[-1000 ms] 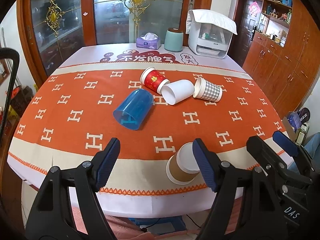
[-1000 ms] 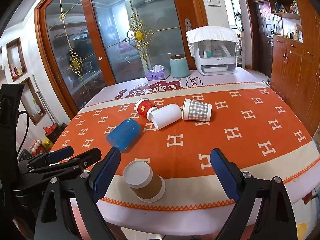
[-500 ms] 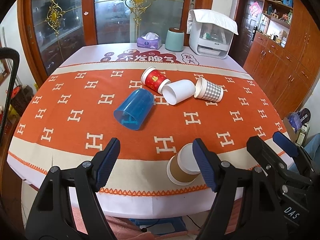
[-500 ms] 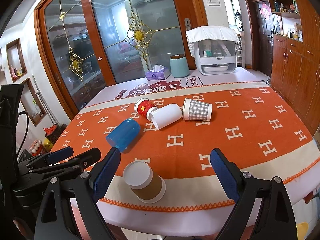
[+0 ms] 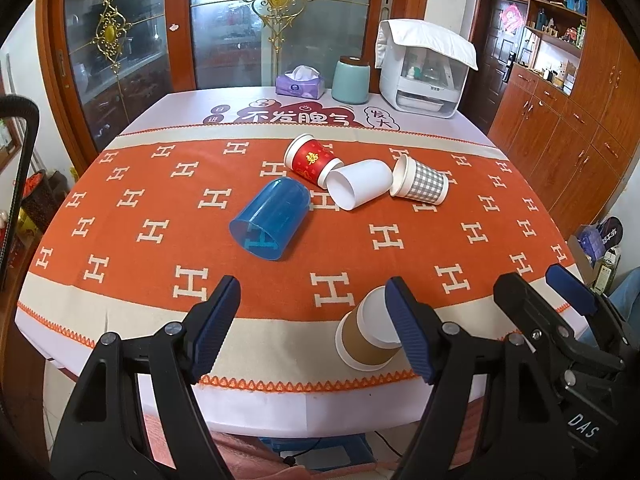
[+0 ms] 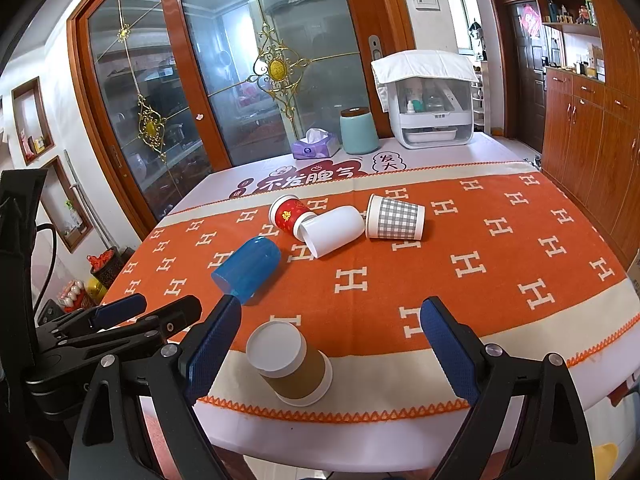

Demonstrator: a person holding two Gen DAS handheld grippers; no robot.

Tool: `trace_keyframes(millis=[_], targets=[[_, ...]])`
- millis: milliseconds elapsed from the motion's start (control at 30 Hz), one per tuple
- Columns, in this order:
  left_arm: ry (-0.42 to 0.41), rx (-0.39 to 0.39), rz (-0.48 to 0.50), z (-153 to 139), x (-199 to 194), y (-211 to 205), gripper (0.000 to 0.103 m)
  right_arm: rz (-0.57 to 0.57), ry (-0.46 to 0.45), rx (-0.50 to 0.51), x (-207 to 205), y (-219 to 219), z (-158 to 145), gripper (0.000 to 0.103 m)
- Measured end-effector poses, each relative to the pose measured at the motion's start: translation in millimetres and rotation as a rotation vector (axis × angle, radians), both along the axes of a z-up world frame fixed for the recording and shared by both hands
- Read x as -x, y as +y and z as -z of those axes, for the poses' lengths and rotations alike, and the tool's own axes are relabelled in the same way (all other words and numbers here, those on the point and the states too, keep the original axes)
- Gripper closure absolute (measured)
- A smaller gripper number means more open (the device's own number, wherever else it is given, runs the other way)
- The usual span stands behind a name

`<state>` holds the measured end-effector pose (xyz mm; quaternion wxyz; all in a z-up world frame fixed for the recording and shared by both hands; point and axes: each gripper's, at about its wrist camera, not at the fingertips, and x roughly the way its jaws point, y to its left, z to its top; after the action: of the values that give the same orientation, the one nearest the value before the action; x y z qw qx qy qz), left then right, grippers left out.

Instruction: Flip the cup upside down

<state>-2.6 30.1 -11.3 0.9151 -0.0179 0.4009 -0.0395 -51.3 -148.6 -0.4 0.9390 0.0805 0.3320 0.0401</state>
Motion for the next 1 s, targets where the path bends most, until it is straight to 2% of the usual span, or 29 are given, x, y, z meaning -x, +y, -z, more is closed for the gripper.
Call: trace_keyframes(millis=[1000], targets=[[-0.003,-0.013,-0.004,-1.8,0.5,4.0,0.030,-0.003,0.001,-0.005,-1.9,2.1,3.2,0.011]])
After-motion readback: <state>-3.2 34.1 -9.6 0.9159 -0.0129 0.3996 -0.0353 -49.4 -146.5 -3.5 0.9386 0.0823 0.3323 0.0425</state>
